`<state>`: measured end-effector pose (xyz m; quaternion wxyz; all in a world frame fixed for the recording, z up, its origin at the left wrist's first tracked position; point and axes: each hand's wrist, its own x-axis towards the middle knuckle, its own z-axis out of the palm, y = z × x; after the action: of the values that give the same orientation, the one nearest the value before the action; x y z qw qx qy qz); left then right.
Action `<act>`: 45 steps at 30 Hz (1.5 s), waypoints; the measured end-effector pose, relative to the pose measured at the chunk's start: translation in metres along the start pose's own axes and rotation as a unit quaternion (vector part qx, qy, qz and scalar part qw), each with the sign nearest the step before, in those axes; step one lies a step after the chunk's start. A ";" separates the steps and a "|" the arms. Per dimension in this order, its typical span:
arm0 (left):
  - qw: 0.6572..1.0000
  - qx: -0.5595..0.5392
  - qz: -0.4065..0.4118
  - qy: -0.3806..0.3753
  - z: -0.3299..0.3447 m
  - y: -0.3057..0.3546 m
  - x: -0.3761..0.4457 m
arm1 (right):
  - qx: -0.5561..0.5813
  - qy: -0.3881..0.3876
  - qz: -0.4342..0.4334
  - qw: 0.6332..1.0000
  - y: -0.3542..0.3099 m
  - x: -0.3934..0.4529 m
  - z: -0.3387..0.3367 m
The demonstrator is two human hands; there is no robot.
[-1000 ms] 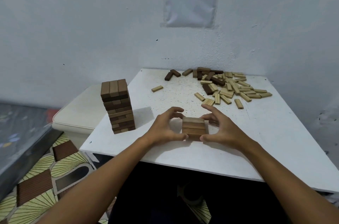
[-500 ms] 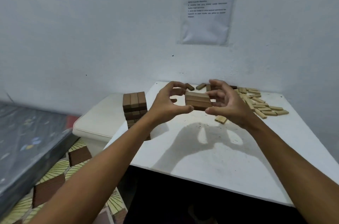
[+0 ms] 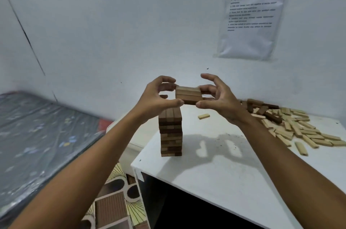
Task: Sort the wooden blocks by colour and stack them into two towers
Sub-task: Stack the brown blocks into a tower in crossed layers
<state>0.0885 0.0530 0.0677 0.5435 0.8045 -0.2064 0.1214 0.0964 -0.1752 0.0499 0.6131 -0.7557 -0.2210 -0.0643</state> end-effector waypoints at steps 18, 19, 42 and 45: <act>0.994 -0.019 -0.108 -0.001 -0.032 -0.055 -0.014 | -0.069 -0.074 0.054 0.993 0.029 0.037 0.042; 0.994 -0.019 -0.110 -0.001 -0.031 -0.056 -0.015 | -0.071 -0.077 0.055 0.993 0.030 0.037 0.042; 0.994 0.011 -0.104 -0.016 -0.028 -0.059 -0.018 | -0.074 -0.092 0.058 0.991 0.038 0.035 0.044; 0.995 0.013 -0.101 -0.020 -0.029 -0.060 -0.018 | -0.070 -0.094 0.058 0.991 0.038 0.036 0.044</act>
<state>0.1010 0.1026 0.0213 0.5384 0.8305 -0.1330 0.0521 0.1370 -0.1294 0.0183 0.5378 -0.8111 -0.2281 0.0272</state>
